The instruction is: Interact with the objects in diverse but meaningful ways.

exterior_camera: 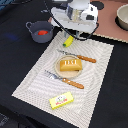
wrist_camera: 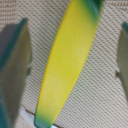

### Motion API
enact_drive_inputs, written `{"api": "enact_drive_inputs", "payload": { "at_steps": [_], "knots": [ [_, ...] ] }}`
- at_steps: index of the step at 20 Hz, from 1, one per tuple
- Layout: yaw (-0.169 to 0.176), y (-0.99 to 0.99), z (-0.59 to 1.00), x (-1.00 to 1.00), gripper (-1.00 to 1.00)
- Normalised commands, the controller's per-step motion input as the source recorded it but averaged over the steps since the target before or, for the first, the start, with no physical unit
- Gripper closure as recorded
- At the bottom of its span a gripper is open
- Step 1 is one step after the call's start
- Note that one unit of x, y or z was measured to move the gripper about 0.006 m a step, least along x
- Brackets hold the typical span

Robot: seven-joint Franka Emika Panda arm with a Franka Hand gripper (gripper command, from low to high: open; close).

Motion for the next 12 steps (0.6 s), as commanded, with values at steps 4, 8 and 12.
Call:
{"api": "enact_drive_inputs", "payload": {
  "at_steps": [4,8,12],
  "knots": [
    [-0.017,-0.30,0.58,0.08,-1.00],
    [-0.048,-0.68,0.57,0.34,-1.00],
    [-0.027,-0.66,0.52,0.54,-1.00]
  ]
}}
